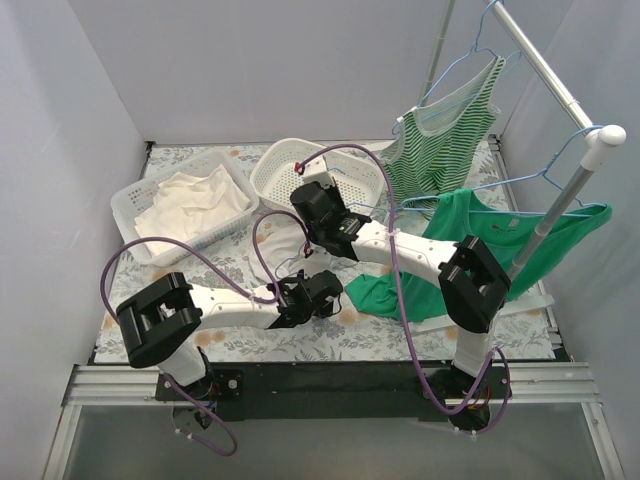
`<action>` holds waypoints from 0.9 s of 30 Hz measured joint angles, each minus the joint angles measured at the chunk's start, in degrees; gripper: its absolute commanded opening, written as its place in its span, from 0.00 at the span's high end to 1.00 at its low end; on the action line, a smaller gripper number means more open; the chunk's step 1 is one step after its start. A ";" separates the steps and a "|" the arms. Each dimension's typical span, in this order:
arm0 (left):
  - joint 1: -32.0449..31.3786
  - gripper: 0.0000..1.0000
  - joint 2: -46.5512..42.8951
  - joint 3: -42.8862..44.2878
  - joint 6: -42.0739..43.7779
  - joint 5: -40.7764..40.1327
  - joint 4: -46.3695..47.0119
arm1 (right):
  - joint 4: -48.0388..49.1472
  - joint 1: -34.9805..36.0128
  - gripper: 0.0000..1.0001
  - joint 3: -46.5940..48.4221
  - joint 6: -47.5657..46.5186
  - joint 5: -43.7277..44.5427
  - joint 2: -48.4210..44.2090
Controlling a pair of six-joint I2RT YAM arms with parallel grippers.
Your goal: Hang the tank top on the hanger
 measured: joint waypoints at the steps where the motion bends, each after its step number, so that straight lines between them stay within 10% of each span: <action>1: -0.07 0.61 0.24 -0.09 0.28 -0.02 1.01 | 0.00 0.00 0.99 0.00 0.04 -0.04 0.00; 6: -0.17 0.69 1.51 -1.20 1.68 -0.02 5.79 | -0.02 0.00 0.99 0.00 0.24 -0.31 0.00; 10: -0.17 1.00 2.62 -1.36 2.32 -0.33 8.02 | -0.04 0.00 0.99 0.00 0.35 -0.39 0.00; 18: -0.11 1.00 -4.57 -9.57 -3.85 -1.66 10.01 | -1.38 0.00 0.99 0.00 0.44 -0.35 -0.02; 27: 10.12 1.00 -34.56 -28.26 -20.46 1.29 8.72 | -2.89 0.00 0.99 2.25 0.39 -0.13 -0.17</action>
